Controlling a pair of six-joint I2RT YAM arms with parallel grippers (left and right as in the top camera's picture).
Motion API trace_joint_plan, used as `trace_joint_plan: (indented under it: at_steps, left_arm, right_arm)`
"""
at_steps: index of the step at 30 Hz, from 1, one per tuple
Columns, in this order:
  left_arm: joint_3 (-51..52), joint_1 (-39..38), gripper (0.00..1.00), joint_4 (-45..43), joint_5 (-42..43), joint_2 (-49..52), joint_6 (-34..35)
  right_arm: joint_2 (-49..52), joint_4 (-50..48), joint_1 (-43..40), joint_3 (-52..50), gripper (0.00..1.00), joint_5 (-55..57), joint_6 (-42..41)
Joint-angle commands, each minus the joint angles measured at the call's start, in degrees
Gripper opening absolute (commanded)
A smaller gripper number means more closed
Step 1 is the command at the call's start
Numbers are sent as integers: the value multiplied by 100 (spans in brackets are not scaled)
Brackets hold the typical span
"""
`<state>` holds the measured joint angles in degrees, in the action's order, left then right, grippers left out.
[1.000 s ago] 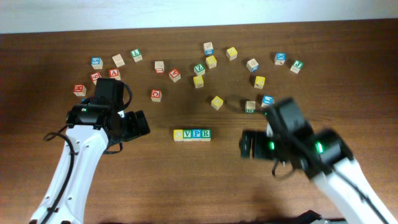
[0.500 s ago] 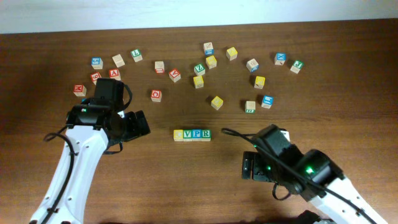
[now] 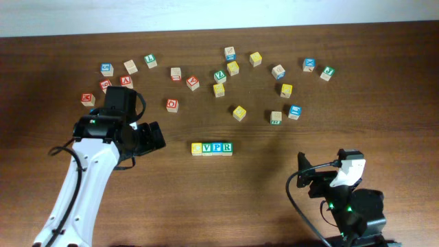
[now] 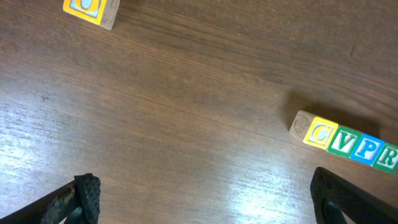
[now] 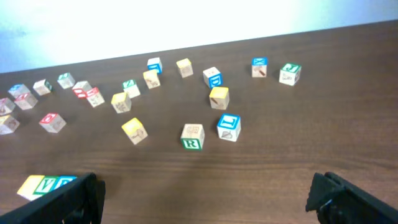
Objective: Spell out CVPR
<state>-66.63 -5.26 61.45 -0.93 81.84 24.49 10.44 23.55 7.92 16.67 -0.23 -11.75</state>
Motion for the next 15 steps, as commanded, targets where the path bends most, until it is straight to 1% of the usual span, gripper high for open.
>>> trace_joint_plan:
  at_steps: [1, 2, 5, 8, 11, 14, 15]
  left_arm:
    - [-15, 33, 99, 15, -39, -66, -9]
    - [-15, 33, 99, 15, -37, -66, -11]
    - [-15, 33, 99, 15, -37, -66, -11]
    - [-15, 33, 99, 15, -39, -66, -11]
    - [-15, 33, 99, 15, -37, -66, -11]
    - [-15, 33, 99, 15, -37, -66, -11]
    - [-15, 33, 99, 15, -39, -66, -11]
  right_arm:
    - [-437, -592, -238, -551, 98, -90, 101]
    - [-562, -732, -284, -682, 98, -111, 101]
    - [-1027, -1569, -289, -1283, 98, -109, 103]
    - [-1025, -2146, -319, -1635, 98, -101, 105]
    - [-1025, -2358, -326, -1635, 98, 68, 105]
    - [-1025, -1904, -564, -1635, 98, -136, 101]
    - [-1025, -1904, -575, -1635, 98, -149, 103]
